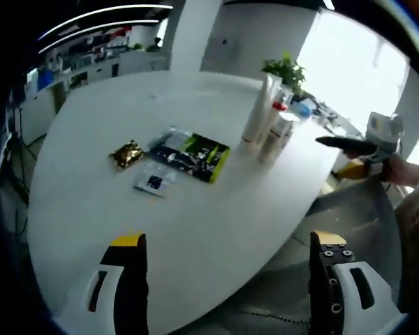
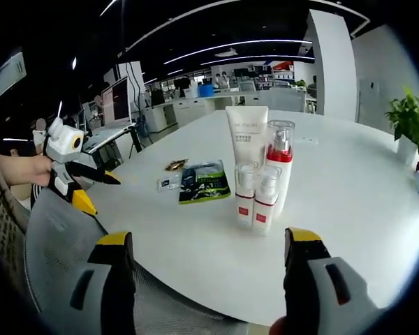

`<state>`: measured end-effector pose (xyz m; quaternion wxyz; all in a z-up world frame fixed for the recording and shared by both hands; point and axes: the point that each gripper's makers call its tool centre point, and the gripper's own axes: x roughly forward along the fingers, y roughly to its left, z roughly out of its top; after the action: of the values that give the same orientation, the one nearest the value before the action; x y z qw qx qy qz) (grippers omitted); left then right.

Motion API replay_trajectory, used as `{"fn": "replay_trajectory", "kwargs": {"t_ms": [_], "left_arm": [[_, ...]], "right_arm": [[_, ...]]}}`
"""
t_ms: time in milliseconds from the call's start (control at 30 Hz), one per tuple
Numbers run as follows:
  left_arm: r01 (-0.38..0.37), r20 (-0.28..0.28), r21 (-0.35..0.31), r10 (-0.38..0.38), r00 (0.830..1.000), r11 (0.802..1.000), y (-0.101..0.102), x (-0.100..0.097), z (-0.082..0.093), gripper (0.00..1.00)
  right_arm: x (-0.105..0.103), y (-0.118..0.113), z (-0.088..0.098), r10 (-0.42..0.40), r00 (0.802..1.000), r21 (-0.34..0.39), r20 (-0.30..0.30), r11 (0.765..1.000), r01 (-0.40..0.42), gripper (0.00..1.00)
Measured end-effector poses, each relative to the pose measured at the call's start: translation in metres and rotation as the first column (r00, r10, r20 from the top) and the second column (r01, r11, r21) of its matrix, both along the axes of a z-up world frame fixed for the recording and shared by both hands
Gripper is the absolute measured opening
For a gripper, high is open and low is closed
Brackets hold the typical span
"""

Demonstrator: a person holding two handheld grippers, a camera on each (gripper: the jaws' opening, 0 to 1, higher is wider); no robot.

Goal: Arrange the skincare products in the storage area until every visible bottle or jar stands upright without overlapping.

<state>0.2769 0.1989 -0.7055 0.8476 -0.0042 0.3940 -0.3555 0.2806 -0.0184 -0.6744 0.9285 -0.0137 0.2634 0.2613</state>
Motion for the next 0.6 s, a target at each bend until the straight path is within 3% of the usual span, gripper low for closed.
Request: {"fn": "replay_trajectory", "kwargs": {"t_ms": [400, 600], "left_arm": [[-0.018, -0.011, -0.018, 0.018, 1.0, 1.0, -0.004, 0.002, -0.001, 0.95], [-0.114, -0.092, -0.001, 0.113, 0.989, 0.993, -0.007, 0.012, -0.005, 0.94]], "right_arm": [[0.0, -0.001, 0.001, -0.006, 1.0, 0.007, 0.003, 1.0, 0.006, 0.89], [0.0, 0.0, 0.0, -0.002, 1.0, 0.002, 0.0, 1.0, 0.002, 0.89]]}}
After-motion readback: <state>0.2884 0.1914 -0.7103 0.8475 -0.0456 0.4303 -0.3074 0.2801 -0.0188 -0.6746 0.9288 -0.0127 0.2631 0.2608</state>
